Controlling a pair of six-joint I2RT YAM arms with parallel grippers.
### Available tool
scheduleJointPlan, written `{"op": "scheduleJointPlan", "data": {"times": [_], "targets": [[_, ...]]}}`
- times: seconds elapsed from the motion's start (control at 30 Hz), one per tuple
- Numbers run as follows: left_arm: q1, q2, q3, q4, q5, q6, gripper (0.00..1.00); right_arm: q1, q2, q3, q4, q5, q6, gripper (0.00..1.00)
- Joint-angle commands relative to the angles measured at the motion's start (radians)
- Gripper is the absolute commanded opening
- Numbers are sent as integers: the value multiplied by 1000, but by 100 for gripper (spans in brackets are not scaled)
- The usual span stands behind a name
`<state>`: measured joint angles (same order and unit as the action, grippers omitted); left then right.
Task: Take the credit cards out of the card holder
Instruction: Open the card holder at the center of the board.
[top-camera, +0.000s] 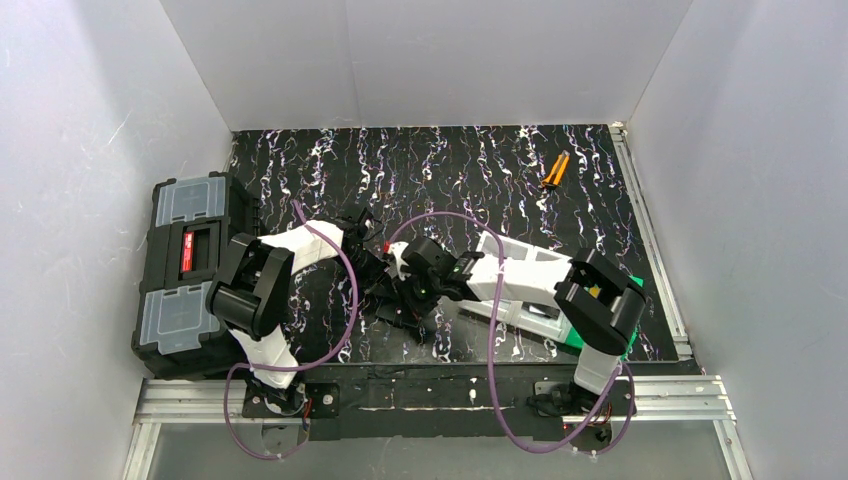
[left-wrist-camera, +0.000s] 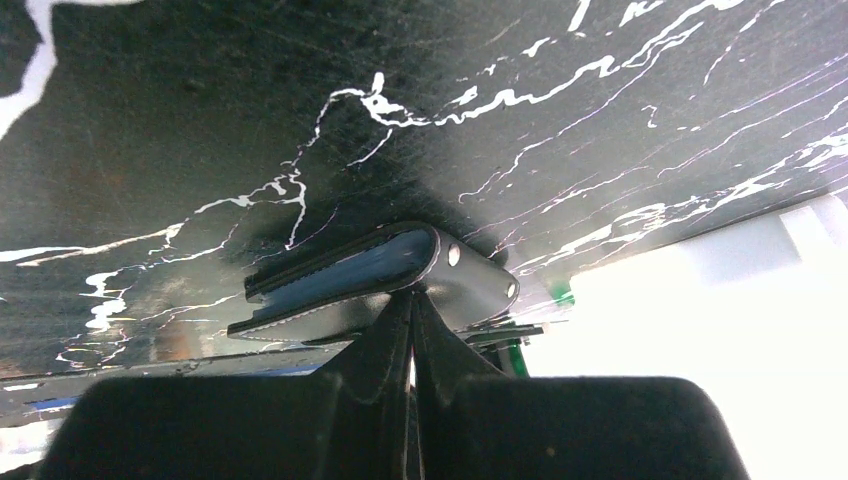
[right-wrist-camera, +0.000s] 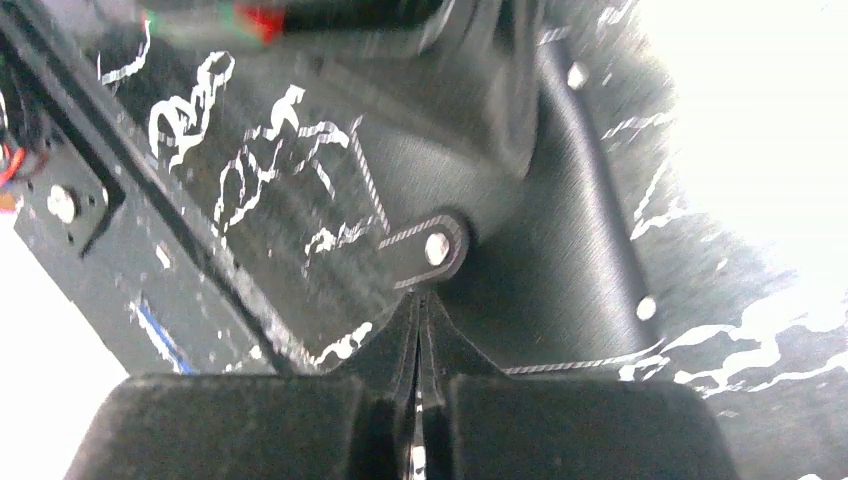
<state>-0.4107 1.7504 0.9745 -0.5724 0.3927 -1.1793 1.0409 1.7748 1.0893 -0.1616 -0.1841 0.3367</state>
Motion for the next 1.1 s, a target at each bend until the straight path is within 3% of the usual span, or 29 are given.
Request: {"op": "scheduleJointPlan", "data": {"times": [0.0, 0.3, 0.47, 0.73, 0.87, 1.0, 1.07], "targets": [[-22, 110, -74, 4, -267, 19, 0, 35, -83, -63, -60, -69, -19, 1], [-19, 112, -63, -5, -268, 61, 0, 39, -111, -62, -92, -13, 35, 1], [-18, 77, -51, -16, -276, 119, 0, -41, -77, -25, -214, -10, 156, 33], [-18, 6, 0, -34, -260, 256, 0, -90, -9, 26, -288, -60, 251, 58], [-19, -29, 17, -33, -219, 329, 1, -144, 31, 38, -249, -124, 294, 60], [-21, -54, 27, -39, -180, 391, 13, -177, 64, 68, -247, -143, 318, 59], [-25, -62, 30, -44, -162, 416, 20, -189, 92, 81, -246, -159, 325, 54]]}}
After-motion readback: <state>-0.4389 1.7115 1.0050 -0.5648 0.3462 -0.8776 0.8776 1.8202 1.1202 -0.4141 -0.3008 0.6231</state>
